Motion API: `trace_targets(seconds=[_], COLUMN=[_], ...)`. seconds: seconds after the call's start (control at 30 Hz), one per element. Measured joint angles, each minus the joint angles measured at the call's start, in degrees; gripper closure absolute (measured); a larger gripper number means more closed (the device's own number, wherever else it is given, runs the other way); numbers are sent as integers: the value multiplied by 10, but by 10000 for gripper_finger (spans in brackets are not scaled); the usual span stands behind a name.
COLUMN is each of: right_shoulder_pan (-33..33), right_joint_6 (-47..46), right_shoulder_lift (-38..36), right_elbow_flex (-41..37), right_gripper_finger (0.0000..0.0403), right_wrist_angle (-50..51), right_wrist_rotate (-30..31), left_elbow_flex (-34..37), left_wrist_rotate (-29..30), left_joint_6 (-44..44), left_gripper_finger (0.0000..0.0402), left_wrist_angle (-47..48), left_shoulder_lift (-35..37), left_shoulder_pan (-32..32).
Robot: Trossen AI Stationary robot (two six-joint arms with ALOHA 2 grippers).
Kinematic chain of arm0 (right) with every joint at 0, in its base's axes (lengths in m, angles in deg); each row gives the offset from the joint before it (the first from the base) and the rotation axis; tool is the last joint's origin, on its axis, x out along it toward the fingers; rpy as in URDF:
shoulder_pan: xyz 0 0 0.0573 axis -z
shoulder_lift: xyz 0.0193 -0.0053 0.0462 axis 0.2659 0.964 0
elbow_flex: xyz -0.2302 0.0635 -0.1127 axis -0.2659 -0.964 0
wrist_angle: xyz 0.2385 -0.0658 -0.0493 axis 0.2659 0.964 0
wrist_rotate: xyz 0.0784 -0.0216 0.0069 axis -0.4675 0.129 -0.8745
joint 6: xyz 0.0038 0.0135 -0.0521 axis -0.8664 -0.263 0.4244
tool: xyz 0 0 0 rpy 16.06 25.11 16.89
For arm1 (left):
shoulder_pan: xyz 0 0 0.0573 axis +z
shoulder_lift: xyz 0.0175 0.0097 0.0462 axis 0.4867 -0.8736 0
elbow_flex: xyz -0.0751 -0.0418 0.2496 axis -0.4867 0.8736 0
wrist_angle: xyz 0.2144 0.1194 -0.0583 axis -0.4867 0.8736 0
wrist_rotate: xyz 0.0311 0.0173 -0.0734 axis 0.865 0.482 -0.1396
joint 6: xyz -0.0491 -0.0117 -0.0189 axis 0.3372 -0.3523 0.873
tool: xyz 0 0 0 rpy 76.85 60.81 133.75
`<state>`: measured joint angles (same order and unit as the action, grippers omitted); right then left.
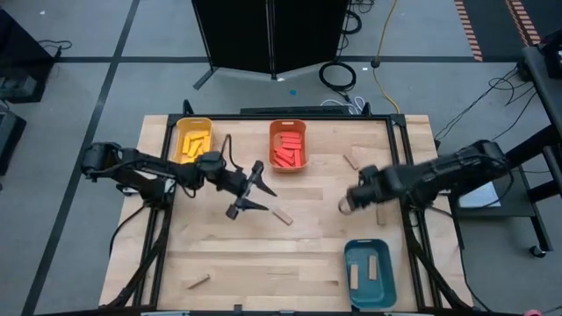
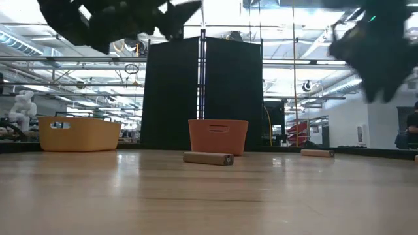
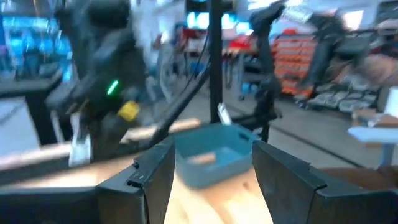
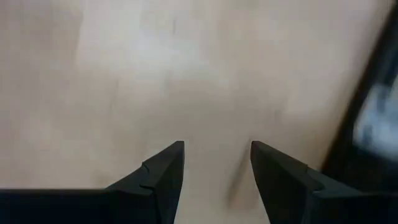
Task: Sort blocks
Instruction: Put the brown block into the blue bin
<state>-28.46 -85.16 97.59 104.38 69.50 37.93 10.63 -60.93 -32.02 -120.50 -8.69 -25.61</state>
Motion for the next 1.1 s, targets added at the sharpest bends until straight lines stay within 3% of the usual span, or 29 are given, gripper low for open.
trace_targets(seconds=[0.1, 0.23, 0.37, 0.5, 0.7, 1.1], right_shoulder_pan=[108, 249, 346, 378, 396, 462], right_joint_6=[133, 308, 432, 500, 576, 652], right_shoulder_lift=[-22, -22, 13, 50, 103, 126], right_elbow_flex=[-39, -78, -84, -84, -83, -83], right_gripper_finger=[226, 226, 222, 213, 207, 206], right_wrist_angle=[-73, -201, -254, -255, -325, -332], right_wrist_rotate=[33, 27, 30, 31, 30, 26], left_elbow_flex=[0, 0, 0, 0, -11, -11], left_wrist_rotate=[-25, -31, -59, -109, -112, -152], left_joint_6=[3, 4, 34, 29, 17, 17], left_gripper_finger=[191, 191, 191, 191, 191, 191], left_wrist_angle=[-51, -117, -105, -105, -115, -69], left_shoulder_lift=[0, 3, 7, 7, 8, 8], left_shoulder_pan=[22, 61, 91, 112, 144, 173])
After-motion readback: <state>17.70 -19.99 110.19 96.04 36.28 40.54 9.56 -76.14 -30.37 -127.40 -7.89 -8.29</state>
